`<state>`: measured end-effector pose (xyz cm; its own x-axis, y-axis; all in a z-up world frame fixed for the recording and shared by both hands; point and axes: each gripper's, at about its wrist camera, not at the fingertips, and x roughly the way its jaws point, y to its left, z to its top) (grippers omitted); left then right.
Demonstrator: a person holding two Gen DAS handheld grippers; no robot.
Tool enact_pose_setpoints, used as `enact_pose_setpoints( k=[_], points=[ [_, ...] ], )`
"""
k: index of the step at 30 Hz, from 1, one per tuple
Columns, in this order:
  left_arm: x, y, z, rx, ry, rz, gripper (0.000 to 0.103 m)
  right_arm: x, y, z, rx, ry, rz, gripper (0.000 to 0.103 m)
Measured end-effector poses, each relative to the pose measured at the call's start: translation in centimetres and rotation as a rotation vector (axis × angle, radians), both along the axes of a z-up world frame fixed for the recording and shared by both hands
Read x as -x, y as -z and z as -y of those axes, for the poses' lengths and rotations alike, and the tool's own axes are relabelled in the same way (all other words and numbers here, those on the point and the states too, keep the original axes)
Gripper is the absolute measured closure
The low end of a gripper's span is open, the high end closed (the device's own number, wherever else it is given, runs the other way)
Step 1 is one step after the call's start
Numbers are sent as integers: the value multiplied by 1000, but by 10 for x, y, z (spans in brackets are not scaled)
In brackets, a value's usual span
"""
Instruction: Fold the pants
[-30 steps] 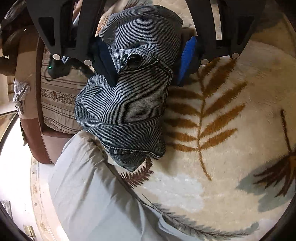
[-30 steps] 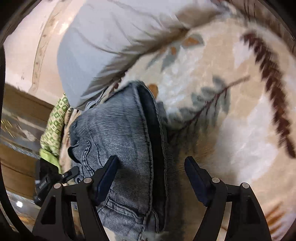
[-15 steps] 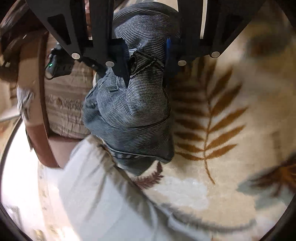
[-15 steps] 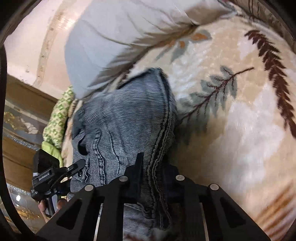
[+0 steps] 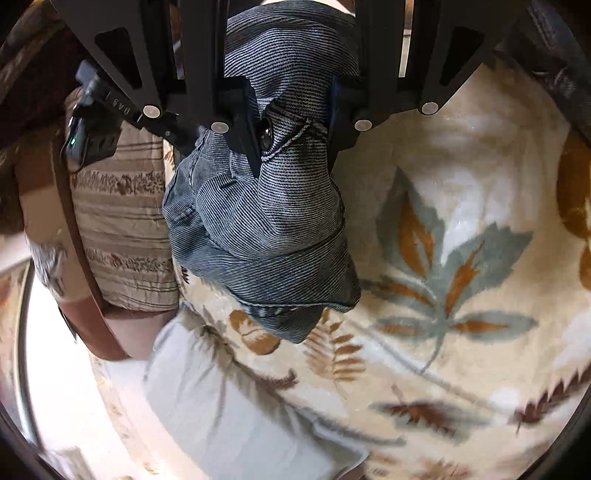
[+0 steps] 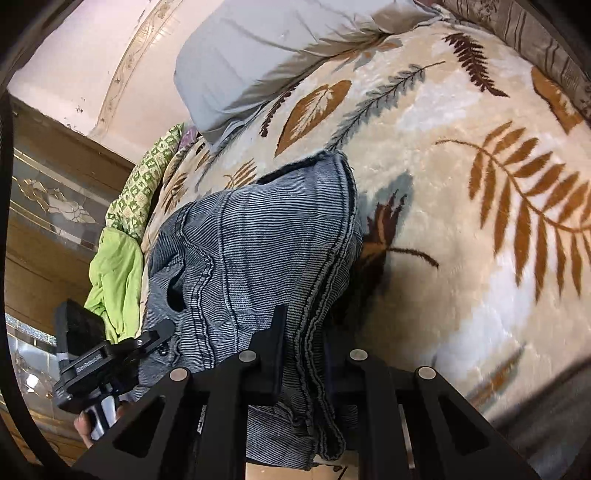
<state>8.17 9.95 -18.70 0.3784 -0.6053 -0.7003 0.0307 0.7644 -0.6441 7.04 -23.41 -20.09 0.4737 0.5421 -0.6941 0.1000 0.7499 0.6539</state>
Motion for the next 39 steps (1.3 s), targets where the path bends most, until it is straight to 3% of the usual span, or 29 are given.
enact_pose_setpoints(
  k=[12, 39],
  points=[
    [64, -27, -38, 30, -15, 64, 76, 28, -26, -18, 31, -22, 77, 87],
    [30, -88, -57, 47, -20, 149, 76, -4, -82, -25, 4, -12, 232, 87]
  ],
)
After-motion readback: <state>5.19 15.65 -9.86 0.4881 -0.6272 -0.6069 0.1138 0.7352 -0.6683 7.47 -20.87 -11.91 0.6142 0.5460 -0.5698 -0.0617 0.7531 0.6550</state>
